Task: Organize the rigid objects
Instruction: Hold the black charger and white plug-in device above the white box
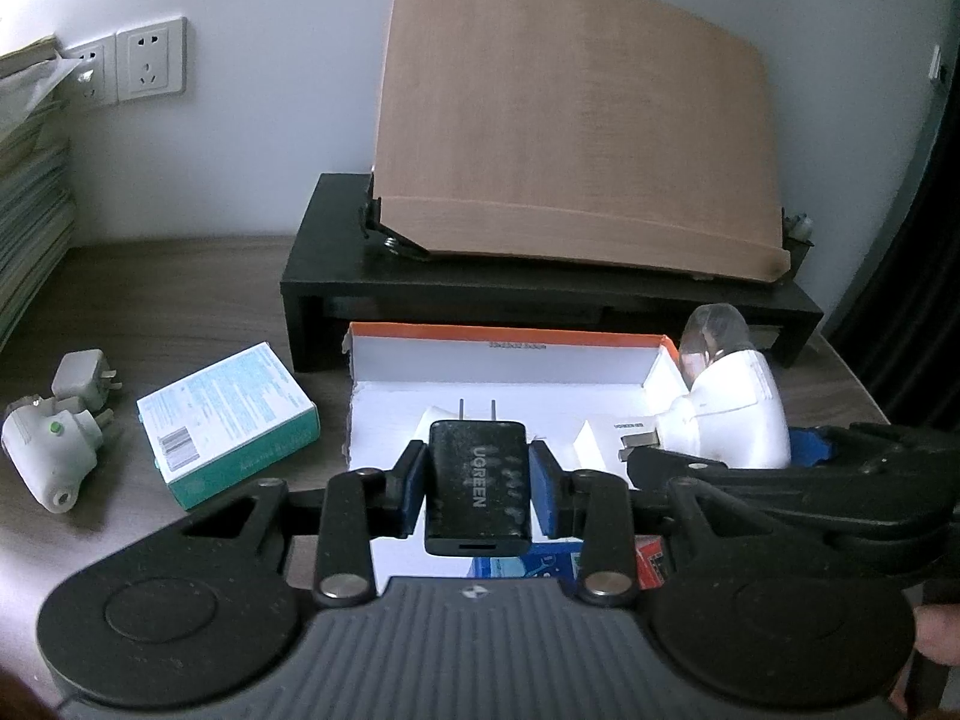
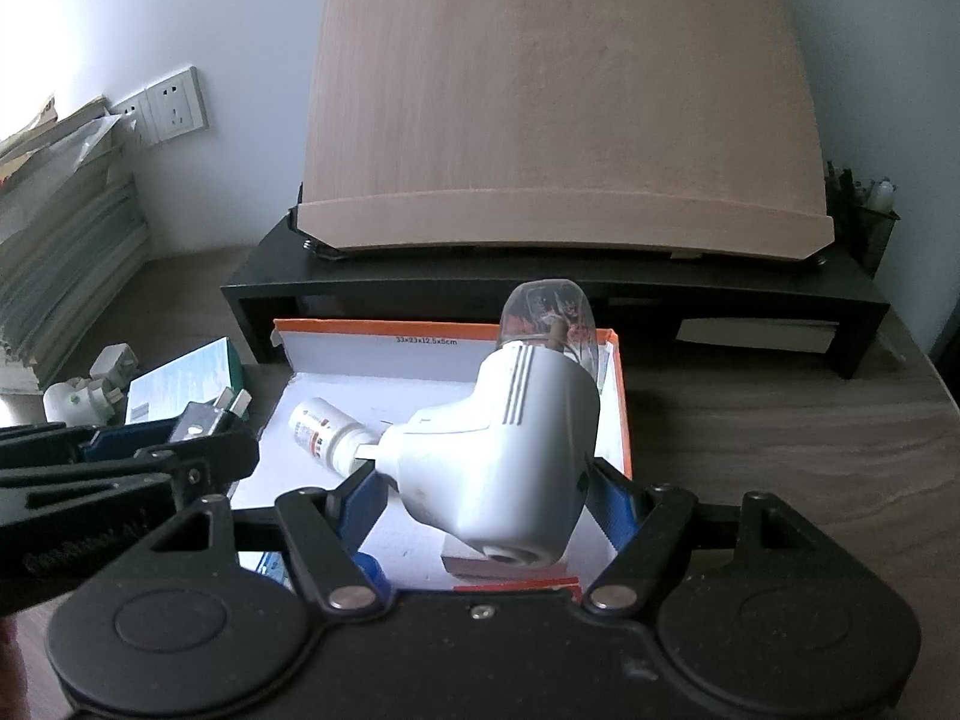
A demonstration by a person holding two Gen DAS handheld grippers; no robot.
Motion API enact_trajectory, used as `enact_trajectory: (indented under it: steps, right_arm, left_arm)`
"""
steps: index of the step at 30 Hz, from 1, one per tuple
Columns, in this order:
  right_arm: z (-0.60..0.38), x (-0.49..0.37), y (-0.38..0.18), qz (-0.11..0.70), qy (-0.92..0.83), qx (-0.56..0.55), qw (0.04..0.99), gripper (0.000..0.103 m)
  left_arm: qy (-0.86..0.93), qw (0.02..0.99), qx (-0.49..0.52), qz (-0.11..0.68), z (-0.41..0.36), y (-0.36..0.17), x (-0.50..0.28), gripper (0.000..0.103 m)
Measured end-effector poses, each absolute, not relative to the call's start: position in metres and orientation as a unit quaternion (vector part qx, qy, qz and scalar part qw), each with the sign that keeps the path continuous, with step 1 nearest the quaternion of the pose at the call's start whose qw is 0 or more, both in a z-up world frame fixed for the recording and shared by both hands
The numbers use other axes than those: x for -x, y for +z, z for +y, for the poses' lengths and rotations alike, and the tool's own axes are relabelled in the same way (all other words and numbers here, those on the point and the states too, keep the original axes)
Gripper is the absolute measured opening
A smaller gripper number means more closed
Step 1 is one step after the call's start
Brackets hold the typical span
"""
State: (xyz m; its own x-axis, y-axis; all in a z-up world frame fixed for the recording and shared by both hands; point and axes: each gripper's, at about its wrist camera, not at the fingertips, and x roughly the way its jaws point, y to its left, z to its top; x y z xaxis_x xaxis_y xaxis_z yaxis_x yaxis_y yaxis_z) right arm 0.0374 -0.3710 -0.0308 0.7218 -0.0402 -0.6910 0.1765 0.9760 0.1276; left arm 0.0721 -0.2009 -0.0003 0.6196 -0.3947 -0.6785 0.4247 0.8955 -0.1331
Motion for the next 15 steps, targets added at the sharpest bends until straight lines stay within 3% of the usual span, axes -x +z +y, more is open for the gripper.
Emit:
enact_trajectory:
  steps: [15]
  right_arm:
    - [-0.381,-0.054,-0.044,0.387,-0.051,-0.084,0.917,0.086]
  left_arm:
    - [-0.215,0.9,-0.015,0.378,-0.206,-0.006,-0.088,0.036]
